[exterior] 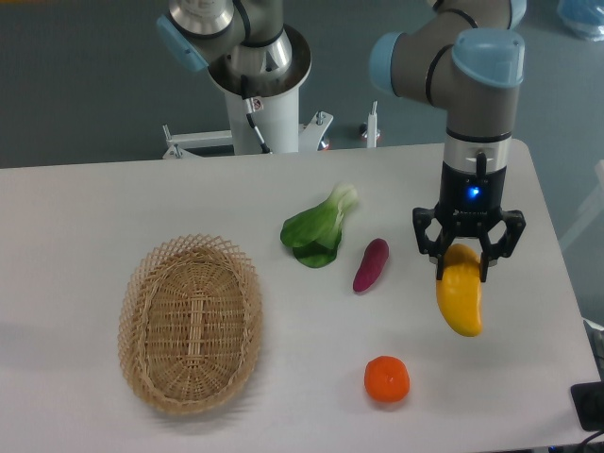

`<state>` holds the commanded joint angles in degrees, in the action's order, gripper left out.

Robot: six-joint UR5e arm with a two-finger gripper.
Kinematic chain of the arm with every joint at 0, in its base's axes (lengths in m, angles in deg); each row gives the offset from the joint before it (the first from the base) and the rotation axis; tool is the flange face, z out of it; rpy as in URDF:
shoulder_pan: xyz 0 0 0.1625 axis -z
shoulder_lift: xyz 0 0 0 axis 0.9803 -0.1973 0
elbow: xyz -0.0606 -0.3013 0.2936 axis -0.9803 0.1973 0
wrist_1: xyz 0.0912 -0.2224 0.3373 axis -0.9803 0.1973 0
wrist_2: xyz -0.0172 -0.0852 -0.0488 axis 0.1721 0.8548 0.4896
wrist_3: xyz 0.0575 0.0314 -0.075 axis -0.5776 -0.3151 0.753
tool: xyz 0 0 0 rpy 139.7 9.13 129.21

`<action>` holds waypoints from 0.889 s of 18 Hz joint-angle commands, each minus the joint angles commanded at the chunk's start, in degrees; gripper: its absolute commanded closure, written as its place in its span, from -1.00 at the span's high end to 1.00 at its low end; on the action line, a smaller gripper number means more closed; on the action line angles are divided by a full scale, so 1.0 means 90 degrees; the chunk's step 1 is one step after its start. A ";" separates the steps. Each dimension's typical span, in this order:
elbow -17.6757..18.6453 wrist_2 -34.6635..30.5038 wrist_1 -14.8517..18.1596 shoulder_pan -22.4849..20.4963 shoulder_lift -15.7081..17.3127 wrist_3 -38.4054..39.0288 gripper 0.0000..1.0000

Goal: Place the mango in the basket
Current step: 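Carry the held yellow mango over to the wicker basket and lower it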

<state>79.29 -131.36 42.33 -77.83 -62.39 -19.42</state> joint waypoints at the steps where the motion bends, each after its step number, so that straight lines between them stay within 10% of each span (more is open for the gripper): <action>1: 0.0000 0.0000 0.0000 0.0010 -0.0010 -0.0010 0.19; 12: 0.0117 0.0010 -0.0010 0.0175 0.0068 0.0370 0.18; 16: -0.0020 0.0000 -0.0020 0.0887 -0.0010 0.1598 0.18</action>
<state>79.11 -131.36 42.15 -69.84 -62.48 -5.03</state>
